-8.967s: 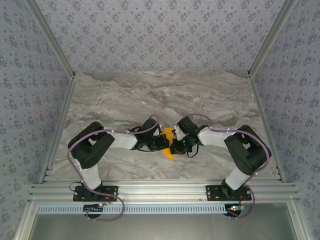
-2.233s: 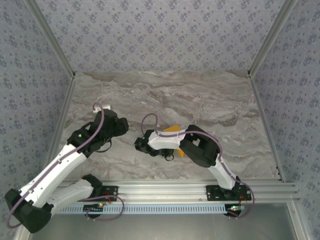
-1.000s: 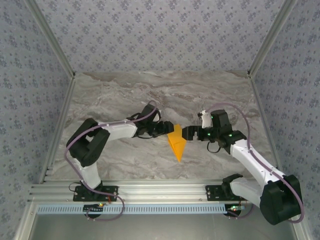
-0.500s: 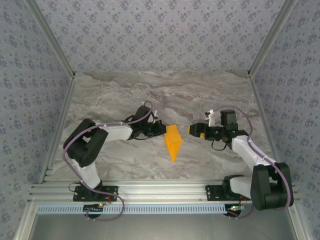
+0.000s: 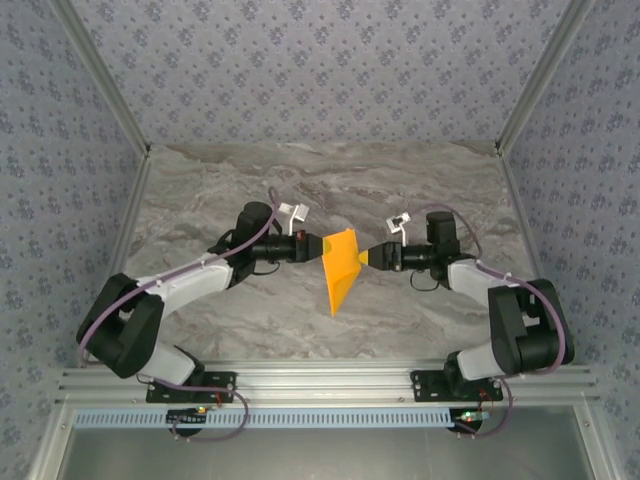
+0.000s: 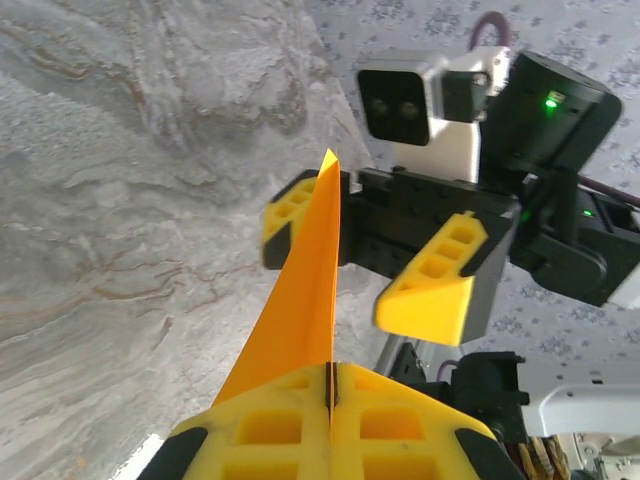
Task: Fold a paper plane with a square sheet of paper (fold left side to right side)
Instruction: Pick up the paper from the center of the table, then place the paper at the center of the table.
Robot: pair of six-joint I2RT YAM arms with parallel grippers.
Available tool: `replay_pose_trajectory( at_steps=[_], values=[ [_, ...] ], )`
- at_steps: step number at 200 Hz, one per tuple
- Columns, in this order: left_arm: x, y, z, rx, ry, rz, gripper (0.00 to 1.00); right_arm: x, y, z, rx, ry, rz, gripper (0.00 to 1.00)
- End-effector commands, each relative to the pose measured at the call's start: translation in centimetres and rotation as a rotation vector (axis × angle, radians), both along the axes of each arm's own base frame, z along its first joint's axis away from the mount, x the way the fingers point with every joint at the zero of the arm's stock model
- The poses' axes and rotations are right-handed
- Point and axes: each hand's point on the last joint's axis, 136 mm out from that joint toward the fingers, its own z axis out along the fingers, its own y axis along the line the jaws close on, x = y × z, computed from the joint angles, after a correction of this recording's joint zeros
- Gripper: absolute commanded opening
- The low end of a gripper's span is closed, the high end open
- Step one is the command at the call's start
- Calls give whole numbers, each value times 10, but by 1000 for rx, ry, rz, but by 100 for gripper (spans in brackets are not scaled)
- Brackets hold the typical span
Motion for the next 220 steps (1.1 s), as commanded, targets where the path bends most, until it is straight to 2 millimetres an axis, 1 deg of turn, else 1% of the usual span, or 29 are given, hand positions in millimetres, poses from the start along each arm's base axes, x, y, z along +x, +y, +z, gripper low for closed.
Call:
replay_pose_trajectory(
  at_steps=[1,28,43,64,100,135,150,158,164,180,189,196,207,220],
  values=[
    [-10,0,14,-39,-60,-52,0,-2,17,23,72,-75,108,75],
    [-11,0,15,-41,-55,-52,0,-4,27,23,66,-79,138,67],
    [-11,0,13,-39,-48,-52,0,-4,29,20,59,-64,141,58],
    [-11,1,11,-30,-47,-47,0,-4,28,14,40,-41,136,47],
    [-8,2,6,-17,-41,-37,0,-4,25,7,20,-26,126,34],
    [-4,3,-8,9,-13,-25,0,-7,23,3,2,-10,123,15],
    [-1,6,-16,30,-1,-10,0,-6,19,-5,-39,17,93,7],
    [2,8,-22,57,12,2,6,-6,17,-10,-71,46,79,2],
    [4,10,-25,79,13,13,13,-6,16,-14,-92,65,70,0],
    [11,17,-38,163,16,50,41,-8,12,-28,-153,140,40,0],
    [15,21,-43,209,10,66,52,-8,10,-36,-184,184,24,0],
    [18,27,-50,267,15,86,59,-9,8,-42,-209,219,10,0],
    [24,37,-60,360,10,118,66,-11,5,-51,-239,275,-10,0],
    [30,49,-65,455,-7,158,69,-11,2,-61,-269,332,-45,0]
  ],
)
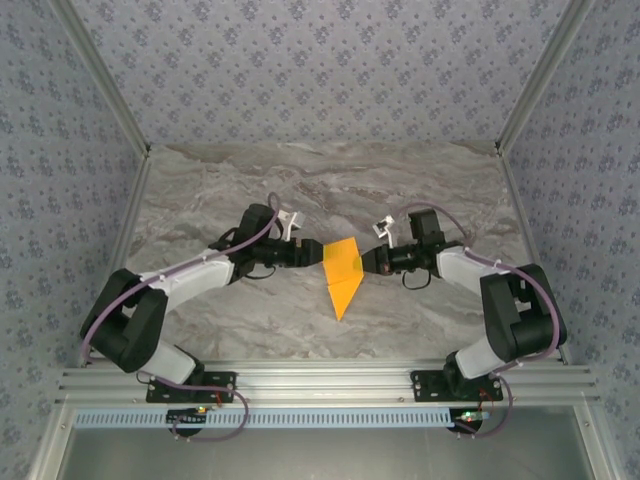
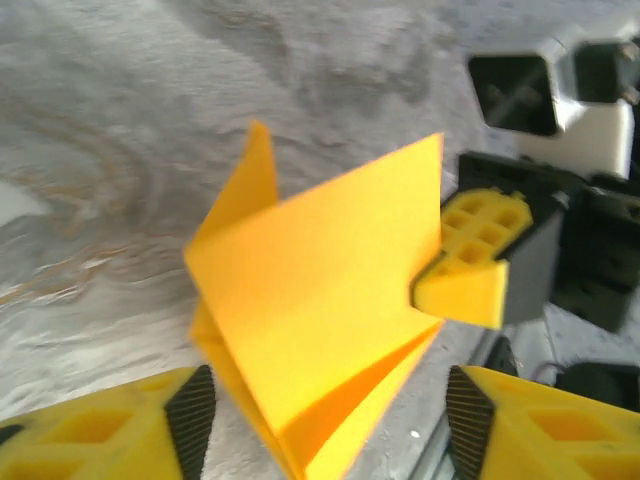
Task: Fold a paper plane with a square sheet of paper (fold left side to right side)
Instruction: Place the paper at the center of the table, then fold the wing for the fifth time at the center of the table.
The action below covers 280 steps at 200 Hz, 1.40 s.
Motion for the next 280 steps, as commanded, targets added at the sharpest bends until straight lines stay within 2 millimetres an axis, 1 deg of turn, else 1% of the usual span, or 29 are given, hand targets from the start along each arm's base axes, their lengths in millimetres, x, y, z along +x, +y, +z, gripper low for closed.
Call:
replay_pose_trajectory(
  at_steps=[1,8,18,33,48,56,73,96,122,126,133,151,170,198,223,252,280],
  values=[
    [16,25,-10,213,-51,63,70,-6,-9,-28,-116,157,-69,0],
    [18,29,-11,239,-62,74,70,-6,-11,-33,-135,188,-90,0],
    [17,32,-6,250,-86,81,70,-5,-14,-41,-166,227,-123,0],
    [8,30,2,267,-133,56,70,-3,-16,-44,-183,276,-164,0],
    [-13,18,11,304,-189,-12,69,0,-15,-41,-190,284,-185,0],
    [-25,11,12,327,-207,-44,68,1,-14,-39,-200,284,-188,0],
    [-52,-10,12,345,-226,-116,68,3,-14,-37,-222,307,-199,1],
    [-79,-32,3,387,-230,-162,68,4,-12,-33,-226,338,-211,1],
    [-95,-57,-11,437,-231,-191,68,4,-10,-32,-242,372,-219,2],
    [-96,-61,-11,442,-236,-191,68,3,-10,-33,-244,379,-219,2],
    [-99,-66,-17,464,-237,-195,68,3,-10,-33,-247,384,-219,2],
    [-97,-79,-26,511,-241,-182,68,2,-8,-34,-251,396,-217,2],
    [-93,-87,-39,567,-234,-161,68,2,-7,-36,-254,407,-216,2],
    [-92,-97,-55,636,-233,-150,68,2,-5,-36,-255,413,-215,2],
    [-89,-93,-68,710,-230,-111,67,1,-4,-37,-257,418,-212,2],
    [-84,-86,-74,765,-236,-71,66,-1,-4,-41,-264,433,-209,2],
    [-85,-85,-76,757,-237,-57,64,3,-4,-41,-261,437,-226,2]
  ],
)
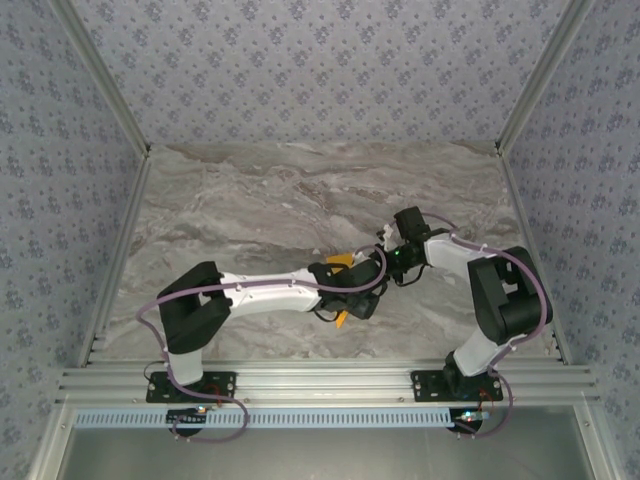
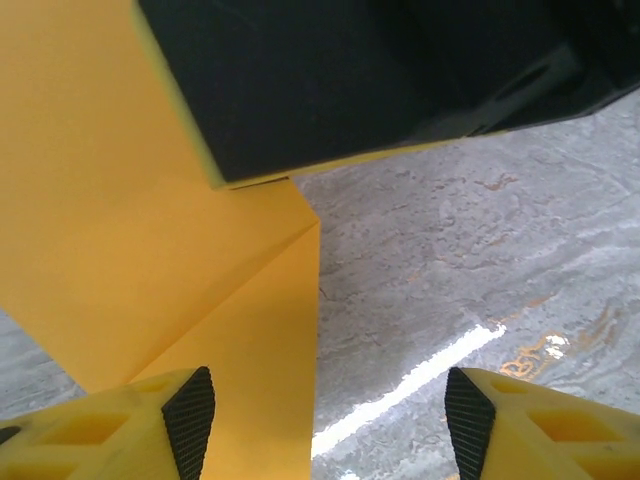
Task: Fold a paper plane with a square sheet of paper (fold left side to right side)
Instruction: Fold the wing for the fifth time at the center of the table.
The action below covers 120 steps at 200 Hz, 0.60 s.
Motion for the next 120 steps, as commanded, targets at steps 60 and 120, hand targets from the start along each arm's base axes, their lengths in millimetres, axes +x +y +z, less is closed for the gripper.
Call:
replay_pose_trajectory(
  at_steps=[60,120],
  values=[
    [-11,1,-1,-106,-2,-26,65,5,7,9,49,47,-31,2],
    [-13,13,7,-202,-56,-27,67,7,5,9,43,58,-38,2]
  ],
)
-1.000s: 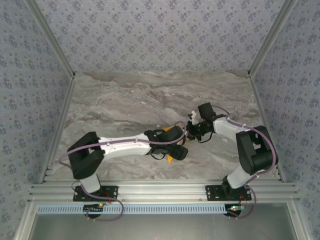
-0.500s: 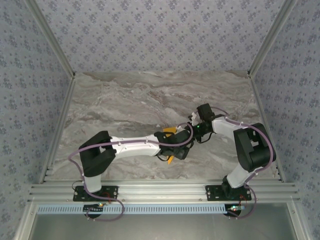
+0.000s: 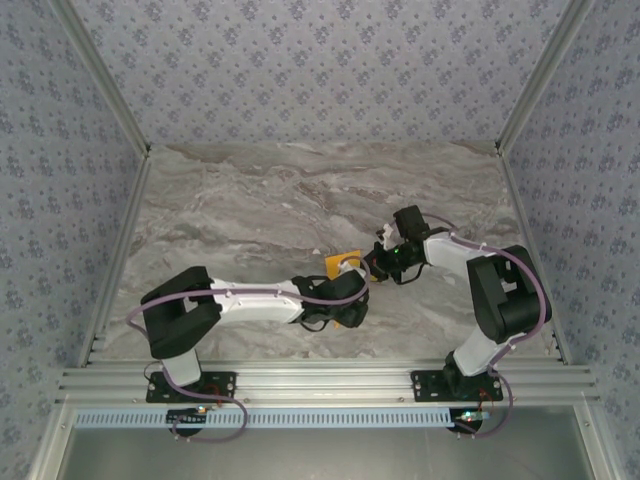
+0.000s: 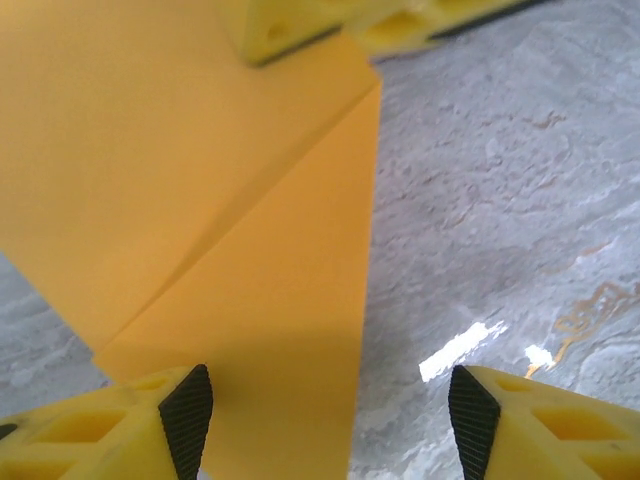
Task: Fold a paper plane with a square sheet of paper (fold left side to right side)
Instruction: Fold the wing for the fifth time at the center of the table.
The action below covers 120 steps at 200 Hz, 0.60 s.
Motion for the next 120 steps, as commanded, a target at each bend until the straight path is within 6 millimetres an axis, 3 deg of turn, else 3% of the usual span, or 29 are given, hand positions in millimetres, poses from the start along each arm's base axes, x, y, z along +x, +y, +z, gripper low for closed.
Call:
replay_pose_trajectory(
  at_steps=[1,64,120],
  values=[
    [-1,-10,29,-126,-51,-19,67,4,2,4,17,20,-10,2],
    [-3,-21,25,-82,-85,-75,68,1,1,5,11,23,-11,2],
    [9,-12,16,17,-113,-14,64,-1,1,7,13,24,-6,2]
  ],
)
